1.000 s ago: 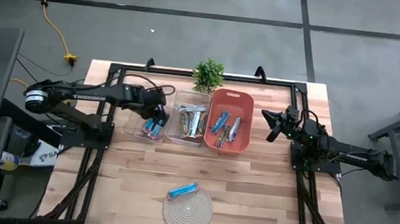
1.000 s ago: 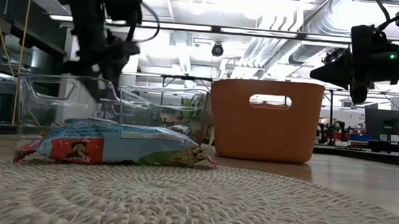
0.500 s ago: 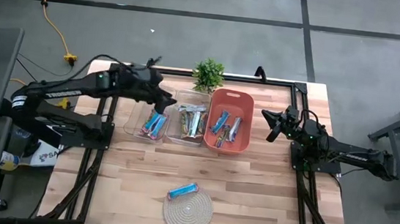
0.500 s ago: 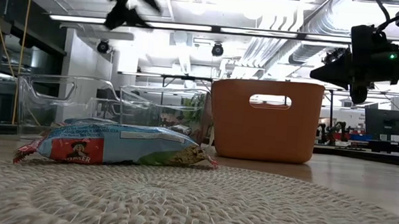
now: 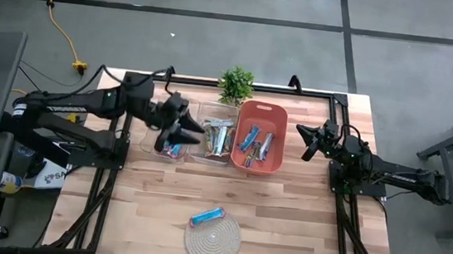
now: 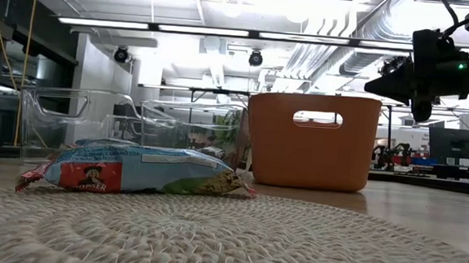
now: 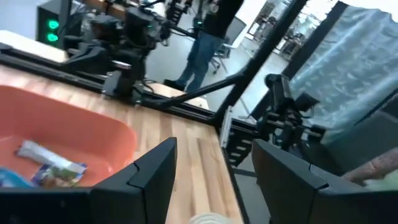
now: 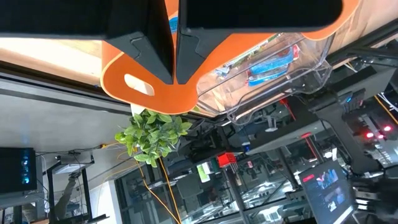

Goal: Pick and place Granola Bars by type
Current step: Put the red granola bar into the left transparent bin

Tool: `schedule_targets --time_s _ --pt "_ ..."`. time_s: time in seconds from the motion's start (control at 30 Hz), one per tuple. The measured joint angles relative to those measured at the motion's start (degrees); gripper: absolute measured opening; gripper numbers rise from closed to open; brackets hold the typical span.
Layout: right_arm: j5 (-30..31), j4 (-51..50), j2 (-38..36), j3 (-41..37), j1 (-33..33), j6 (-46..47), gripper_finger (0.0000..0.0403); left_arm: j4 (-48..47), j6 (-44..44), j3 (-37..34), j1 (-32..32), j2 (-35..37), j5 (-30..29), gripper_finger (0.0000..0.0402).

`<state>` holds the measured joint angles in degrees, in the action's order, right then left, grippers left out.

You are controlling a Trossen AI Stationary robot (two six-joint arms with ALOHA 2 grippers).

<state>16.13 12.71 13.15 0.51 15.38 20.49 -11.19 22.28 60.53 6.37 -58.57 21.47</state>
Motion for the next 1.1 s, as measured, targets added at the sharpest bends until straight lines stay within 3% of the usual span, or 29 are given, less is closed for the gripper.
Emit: schedule_targets --time_s 0.27,0.47,0.6,0.8,1.1 --pt "-0.01 -0.02 0.02 0.00 0.01 0.00 0.0000 0.86 -0.21 -0.01 -14.86 -0.51 -14.79 0.0206" --pt "-0.01 -0.01 0.00 -0.01 0.02 0.00 0.0000 0.62 -1.05 -0.02 -26.18 -4.47 -32.86 0.0206" --pt "-0.01 -0.02 0.00 0.00 0.02 0.00 0.0000 0.50 0.18 -0.02 -30.98 -8.63 -40.60 0.0206" --pt "-0.01 0.00 0.00 -0.01 0.00 0.00 0.0000 -7.40 3.64 6.73 -34.30 -17.27 -43.50 0.0206" --pt "0.00 0.01 0.00 -0.01 0.00 0.00 0.0000 -41.41 11.13 31.95 -33.99 -36.12 -41.53 0.0206"
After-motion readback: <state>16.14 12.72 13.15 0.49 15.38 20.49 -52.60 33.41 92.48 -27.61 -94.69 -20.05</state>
